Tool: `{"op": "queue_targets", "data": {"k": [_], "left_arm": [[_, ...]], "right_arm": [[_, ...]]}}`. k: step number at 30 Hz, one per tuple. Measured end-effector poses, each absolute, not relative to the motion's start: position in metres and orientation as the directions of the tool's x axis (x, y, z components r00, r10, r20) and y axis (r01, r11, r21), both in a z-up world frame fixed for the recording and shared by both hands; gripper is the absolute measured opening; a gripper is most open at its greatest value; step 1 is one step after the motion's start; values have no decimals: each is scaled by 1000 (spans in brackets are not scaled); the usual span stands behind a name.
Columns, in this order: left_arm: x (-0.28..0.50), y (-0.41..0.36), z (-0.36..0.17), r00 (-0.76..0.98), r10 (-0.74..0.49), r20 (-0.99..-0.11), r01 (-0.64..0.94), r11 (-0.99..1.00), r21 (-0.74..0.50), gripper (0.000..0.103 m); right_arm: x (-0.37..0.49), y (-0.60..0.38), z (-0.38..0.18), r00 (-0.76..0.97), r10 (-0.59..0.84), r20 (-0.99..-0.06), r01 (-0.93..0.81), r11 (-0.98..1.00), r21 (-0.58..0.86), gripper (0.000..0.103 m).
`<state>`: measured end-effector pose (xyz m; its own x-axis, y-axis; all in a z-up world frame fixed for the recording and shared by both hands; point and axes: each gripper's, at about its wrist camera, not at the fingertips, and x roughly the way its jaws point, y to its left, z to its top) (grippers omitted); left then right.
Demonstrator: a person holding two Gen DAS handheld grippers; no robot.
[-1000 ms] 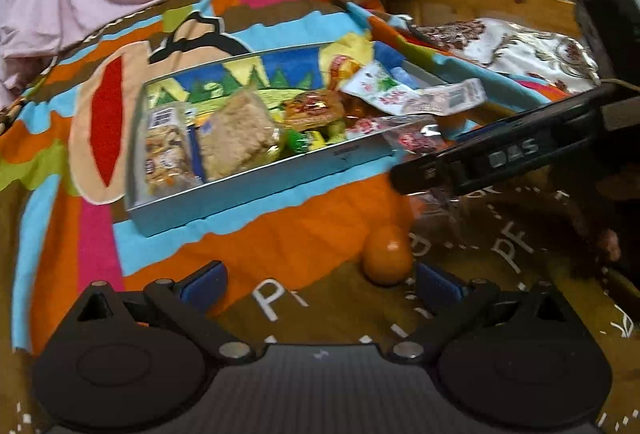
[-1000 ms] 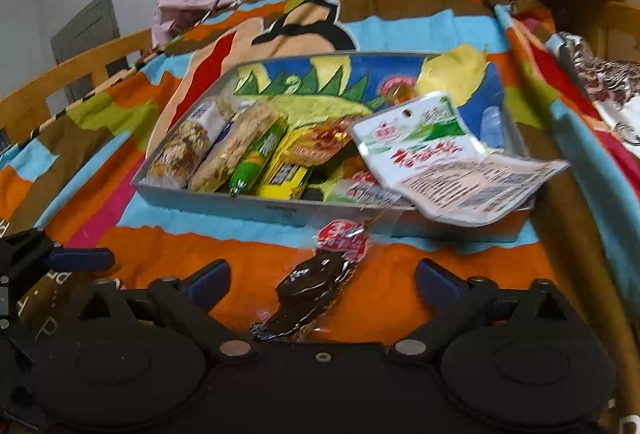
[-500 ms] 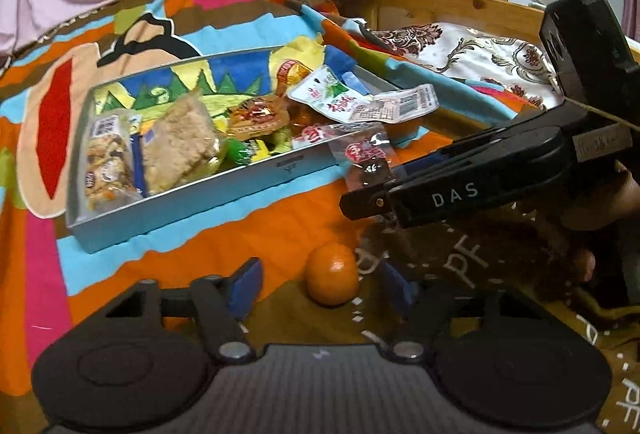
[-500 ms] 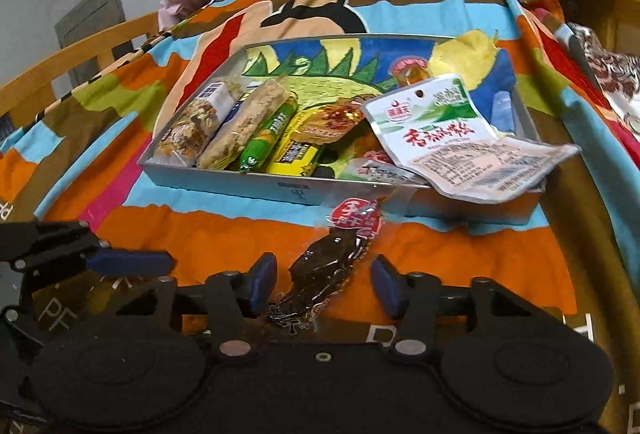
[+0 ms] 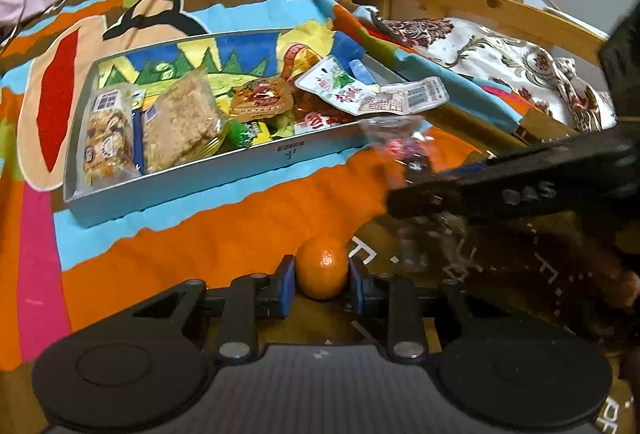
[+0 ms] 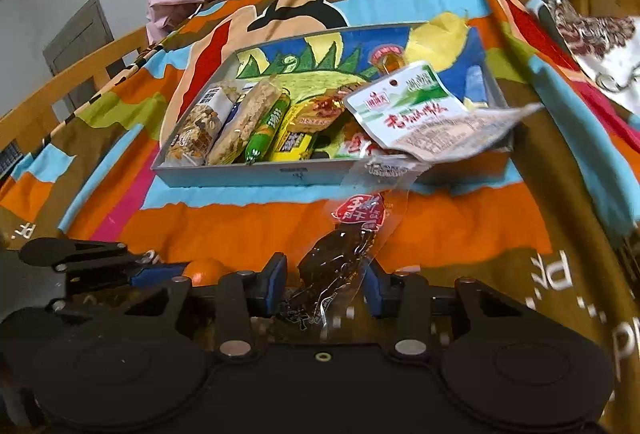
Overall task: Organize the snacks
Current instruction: 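Grasp the mandarin orange with the left tool while the right tool grasps the brown meat snack pack, then carry the orange with the left tool while the right tool carries the meat pack to the tray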
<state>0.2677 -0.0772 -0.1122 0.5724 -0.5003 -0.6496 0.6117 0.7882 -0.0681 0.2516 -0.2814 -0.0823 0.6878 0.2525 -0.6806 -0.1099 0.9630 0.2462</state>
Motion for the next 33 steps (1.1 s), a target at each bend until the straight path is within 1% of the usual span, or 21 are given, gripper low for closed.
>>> {"op": "queue_targets", "data": {"k": [4,8,17,18,19,20,23,27,30,31,33], "left_arm": [[266,-77,-111,572,-499,-652,602,794,-80,30],[262,-76,-107,579,-496,-647,584,806,-95,30],[248,-71,-79,639,-511,-575,549,827,-125,30],[246,-70,-75,646,-512,-567,543,829,-130,30],[244,-69,-72,651,-511,-561,538,832,-133,30],[240,-67,-69,659,-509,-554,532,836,-136,30],[229,-63,-61,671,-507,-542,518,842,-146,30],[215,-60,-55,680,-490,-546,490,857,-160,30],[207,-57,-54,684,-478,-550,469,867,-170,30],[205,-56,-54,684,-474,-554,460,870,-176,30],[203,-54,-54,682,-467,-563,446,876,-186,30]], "right_arm": [[241,-280,-82,687,239,-686,-101,966,236,41],[225,-276,-73,721,227,-654,-113,971,212,41],[195,-265,-50,780,207,-591,-130,977,172,41],[191,-265,-47,785,204,-585,-126,977,172,30],[188,-264,-45,789,195,-583,-121,979,165,14],[185,-265,-43,792,184,-582,-111,981,159,15],[177,-268,-40,794,186,-579,-100,979,177,15],[174,-268,-38,796,191,-575,-105,978,181,8],[175,-266,-44,777,184,-602,-100,980,172,9],[176,-269,-47,769,187,-611,-87,978,190,12],[174,-274,-50,765,176,-619,-46,974,220,26]]}}
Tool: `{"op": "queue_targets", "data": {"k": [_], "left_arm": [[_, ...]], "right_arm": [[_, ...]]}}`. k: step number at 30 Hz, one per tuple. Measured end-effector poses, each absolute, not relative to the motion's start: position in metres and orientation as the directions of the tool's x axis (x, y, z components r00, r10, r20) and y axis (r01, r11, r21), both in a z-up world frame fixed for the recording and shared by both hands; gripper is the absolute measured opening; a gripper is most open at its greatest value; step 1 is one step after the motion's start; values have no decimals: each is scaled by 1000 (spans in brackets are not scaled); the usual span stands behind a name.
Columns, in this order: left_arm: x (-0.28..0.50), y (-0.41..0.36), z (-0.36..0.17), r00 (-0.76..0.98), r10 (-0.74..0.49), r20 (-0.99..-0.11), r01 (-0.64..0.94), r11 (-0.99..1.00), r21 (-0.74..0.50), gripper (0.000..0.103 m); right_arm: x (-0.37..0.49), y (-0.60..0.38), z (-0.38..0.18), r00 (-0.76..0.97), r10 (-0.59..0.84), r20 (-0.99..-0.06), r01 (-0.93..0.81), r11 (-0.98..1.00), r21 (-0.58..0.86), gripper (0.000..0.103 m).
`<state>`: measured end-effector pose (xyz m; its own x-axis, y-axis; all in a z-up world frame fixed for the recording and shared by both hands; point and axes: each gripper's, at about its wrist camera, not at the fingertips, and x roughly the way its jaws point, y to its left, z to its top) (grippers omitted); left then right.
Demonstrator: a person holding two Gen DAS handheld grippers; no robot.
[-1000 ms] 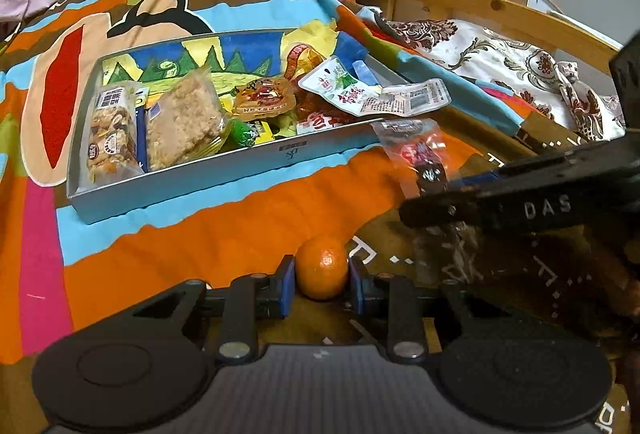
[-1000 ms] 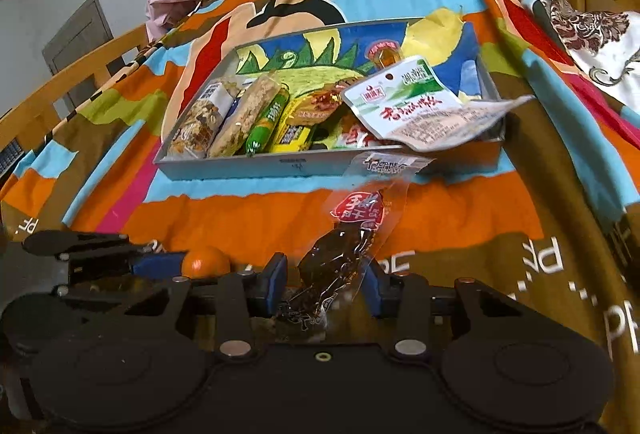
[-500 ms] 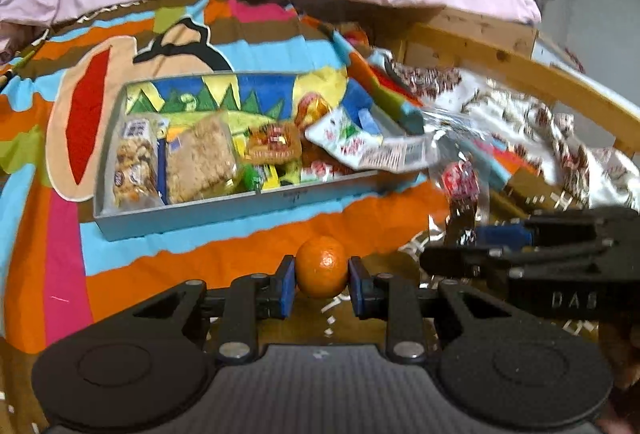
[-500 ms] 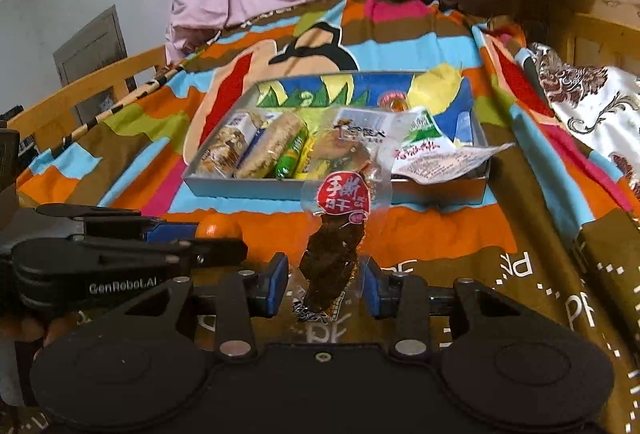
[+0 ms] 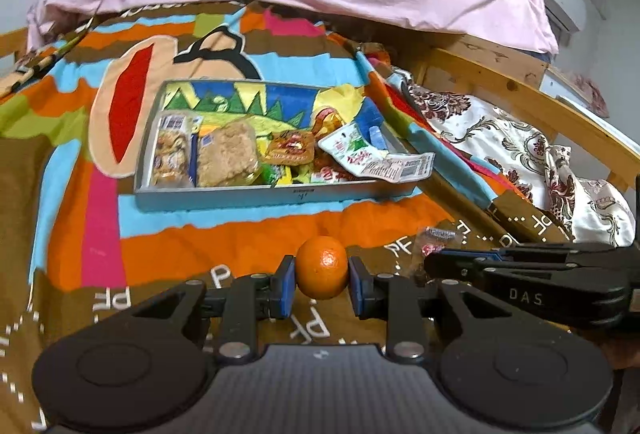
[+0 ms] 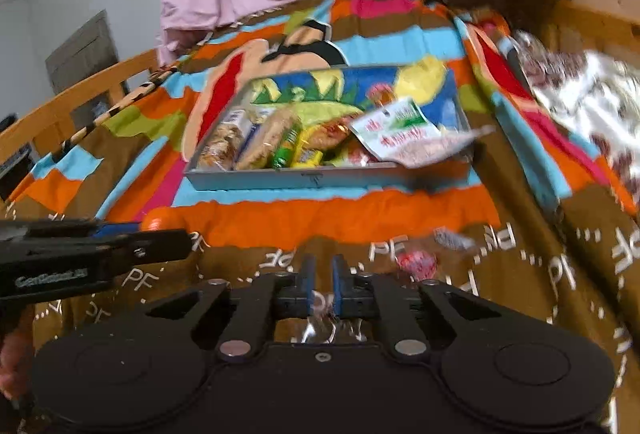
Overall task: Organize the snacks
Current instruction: 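Carry the orange with the left tool while the right tool carries the meat pack to the tray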
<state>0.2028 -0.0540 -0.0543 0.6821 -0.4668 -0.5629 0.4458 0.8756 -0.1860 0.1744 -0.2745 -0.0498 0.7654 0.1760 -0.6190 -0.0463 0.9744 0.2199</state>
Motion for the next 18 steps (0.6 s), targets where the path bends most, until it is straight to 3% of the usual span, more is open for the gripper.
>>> {"op": "queue_targets", "data": {"k": [2,4,10,15,17,18], "left_arm": [[201,-54,-54,689,-456,-564,439,881,-176,30],[201,-55,-54,693,-452,-562,436,883,-172,30],[208,-56,-61,684,-455,-570,435,882,-181,30],[214,-56,-64,678,-466,-568,438,877,-197,30],[216,-56,-65,678,-472,-564,437,875,-207,30],[218,-56,-65,679,-474,-561,436,875,-211,30]], "right_arm": [[173,-282,-52,759,158,-631,-3,971,240,30],[173,-287,-56,749,148,-646,30,966,256,41],[183,-297,-78,692,125,-711,130,947,293,56],[198,-301,-89,718,194,-668,125,909,398,73],[208,-299,-91,724,199,-660,113,910,399,72],[213,-296,-92,722,197,-663,108,915,389,66]]}}
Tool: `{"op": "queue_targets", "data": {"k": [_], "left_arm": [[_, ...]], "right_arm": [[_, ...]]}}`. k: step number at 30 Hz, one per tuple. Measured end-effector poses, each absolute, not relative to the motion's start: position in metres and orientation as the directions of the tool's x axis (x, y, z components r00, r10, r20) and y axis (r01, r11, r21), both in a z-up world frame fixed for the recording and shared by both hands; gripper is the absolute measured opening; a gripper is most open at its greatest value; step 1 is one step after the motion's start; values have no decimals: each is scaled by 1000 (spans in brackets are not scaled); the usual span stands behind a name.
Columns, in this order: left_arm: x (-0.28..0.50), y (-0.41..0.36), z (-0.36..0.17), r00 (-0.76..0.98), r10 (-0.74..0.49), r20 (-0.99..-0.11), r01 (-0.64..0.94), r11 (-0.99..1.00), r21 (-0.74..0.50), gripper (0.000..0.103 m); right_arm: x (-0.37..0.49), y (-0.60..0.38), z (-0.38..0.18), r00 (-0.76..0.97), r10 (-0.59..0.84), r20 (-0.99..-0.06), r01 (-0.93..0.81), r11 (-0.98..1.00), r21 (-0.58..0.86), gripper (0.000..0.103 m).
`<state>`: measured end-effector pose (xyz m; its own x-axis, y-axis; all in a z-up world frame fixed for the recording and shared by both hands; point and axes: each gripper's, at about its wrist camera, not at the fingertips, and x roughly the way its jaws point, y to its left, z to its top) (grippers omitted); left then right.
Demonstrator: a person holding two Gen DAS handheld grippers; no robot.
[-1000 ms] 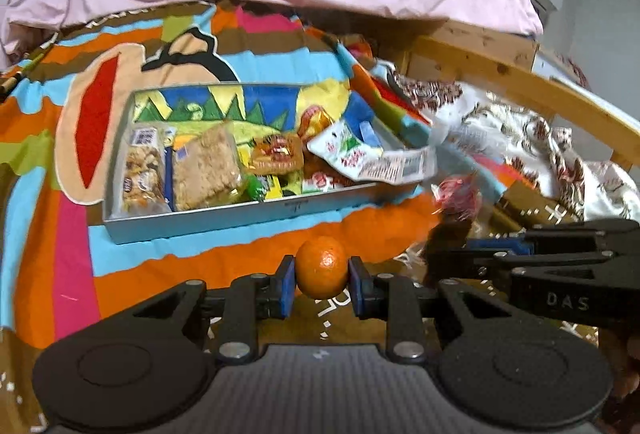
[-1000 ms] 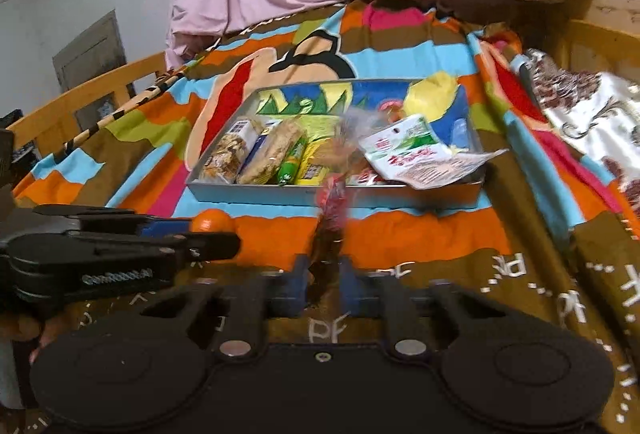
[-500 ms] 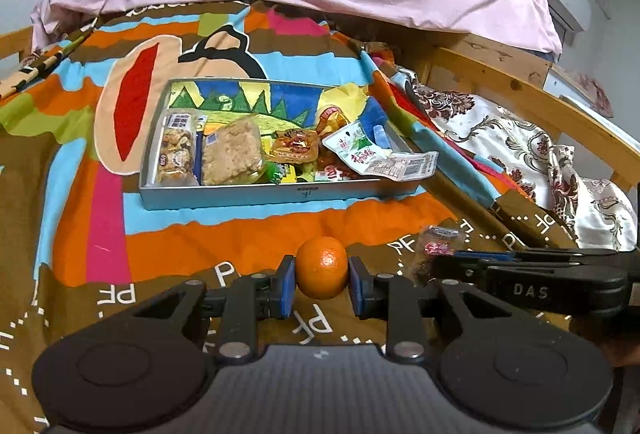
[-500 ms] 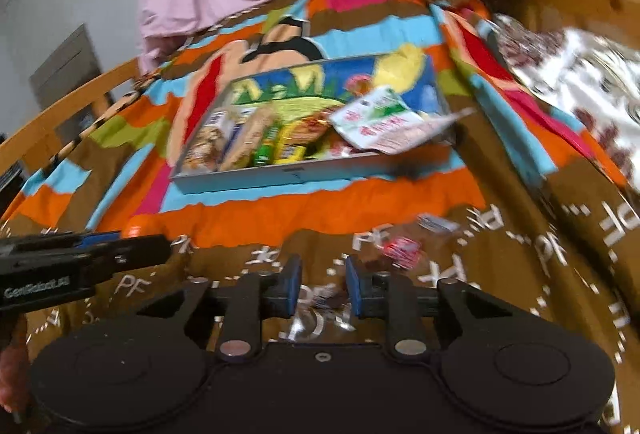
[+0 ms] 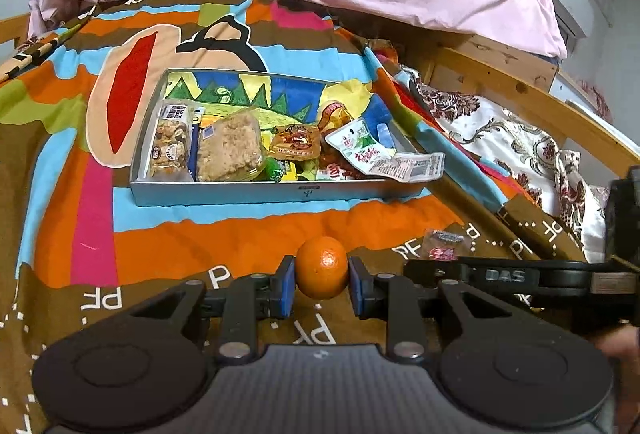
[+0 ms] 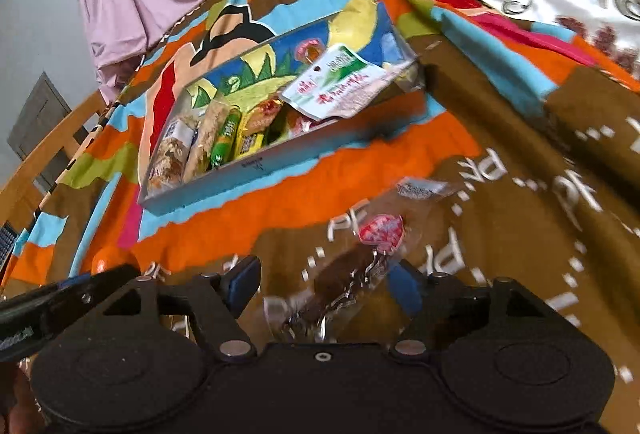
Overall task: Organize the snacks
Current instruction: 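Carry the orange with the left tool while the right tool carries the meat pack to the tray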
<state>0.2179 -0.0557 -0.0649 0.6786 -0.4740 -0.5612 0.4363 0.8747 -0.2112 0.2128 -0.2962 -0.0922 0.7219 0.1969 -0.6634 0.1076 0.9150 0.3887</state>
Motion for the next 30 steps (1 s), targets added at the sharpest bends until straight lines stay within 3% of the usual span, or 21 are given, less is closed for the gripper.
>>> {"op": "queue_targets", "data": {"k": [4,6,15,30], "left_arm": [[225,-55,-66,684,-475,-554,425,876,-226,30],[231,-54,-65,688,-475,-548,418,877,-236,30],[242,-53,-60,708,-478,-520,412,877,-246,30],[258,-59,-48,731,-472,-493,403,881,-247,30]], "right_arm": [[225,-286,-96,705,188,-684,84,936,343,31],[228,-282,-94,707,189,-681,56,945,322,27],[223,-270,-76,758,173,-629,-18,969,244,17],[232,-284,-37,832,173,-528,-68,975,213,17]]}}
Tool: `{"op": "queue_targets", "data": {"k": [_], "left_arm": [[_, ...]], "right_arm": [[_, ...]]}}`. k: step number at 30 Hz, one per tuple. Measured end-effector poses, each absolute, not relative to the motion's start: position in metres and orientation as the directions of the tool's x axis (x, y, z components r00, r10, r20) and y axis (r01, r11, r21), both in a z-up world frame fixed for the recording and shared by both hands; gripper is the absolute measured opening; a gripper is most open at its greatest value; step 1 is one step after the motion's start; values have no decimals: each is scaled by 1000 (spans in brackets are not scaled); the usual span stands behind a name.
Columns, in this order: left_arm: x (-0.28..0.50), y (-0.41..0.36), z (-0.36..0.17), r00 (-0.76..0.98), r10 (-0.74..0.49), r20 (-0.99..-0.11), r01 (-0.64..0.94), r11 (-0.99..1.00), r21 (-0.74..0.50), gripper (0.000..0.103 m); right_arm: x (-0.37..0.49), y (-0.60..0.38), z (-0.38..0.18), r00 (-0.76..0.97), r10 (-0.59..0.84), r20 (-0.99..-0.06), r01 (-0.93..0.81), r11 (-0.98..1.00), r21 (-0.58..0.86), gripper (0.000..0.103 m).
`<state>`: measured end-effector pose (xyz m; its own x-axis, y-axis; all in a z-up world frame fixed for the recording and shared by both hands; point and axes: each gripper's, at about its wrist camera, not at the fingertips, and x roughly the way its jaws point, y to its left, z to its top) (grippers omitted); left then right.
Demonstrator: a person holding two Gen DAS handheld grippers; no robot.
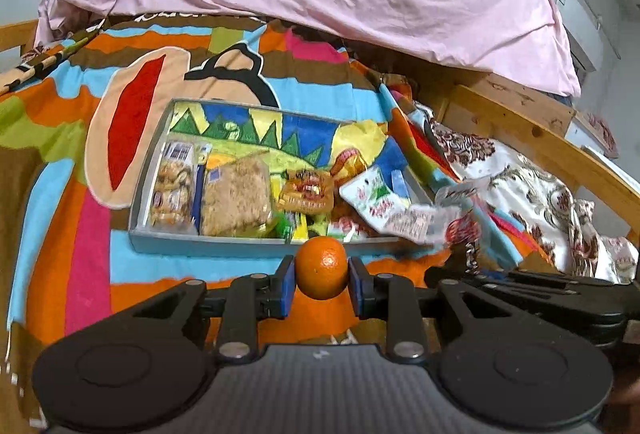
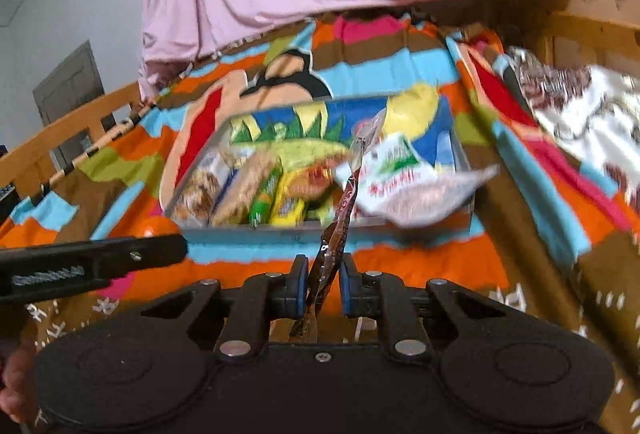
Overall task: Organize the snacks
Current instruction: 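Carry the orange with the left tool while the right tool carries the meat pack to the tray, then lower both tools into the tray and open them to release the orange and meat pack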
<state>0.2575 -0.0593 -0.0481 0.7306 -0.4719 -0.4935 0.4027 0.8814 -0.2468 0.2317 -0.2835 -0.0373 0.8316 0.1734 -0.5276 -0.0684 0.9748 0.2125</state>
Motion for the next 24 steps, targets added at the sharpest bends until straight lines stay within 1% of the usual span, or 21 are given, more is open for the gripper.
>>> {"op": "queue_targets", "data": {"k": [8,11,14,18,24], "left_arm": [[312,-93,-29,750,-475,-460,413,880,-235,30],[340,-112,-27,744,-478,-468,416,878,-236,30],[368,-131,-31,733,-466,-496,400,885,-239,30],[399,-151,-41,714,-438,-545,371,898,-236,30],[422,-168,-53,704,-392,-592,327,919,-218,30]], "right_arm": [[284,-316,-17,874,192,-447,-112,973,200,17],[311,-332,-18,880,196,-433,-109,970,217,17],[337,-350,-26,876,191,-442,-83,964,252,17],[364,-370,-43,859,194,-474,-29,942,334,17],[384,-380,-52,843,215,-493,-3,919,395,17]]}}
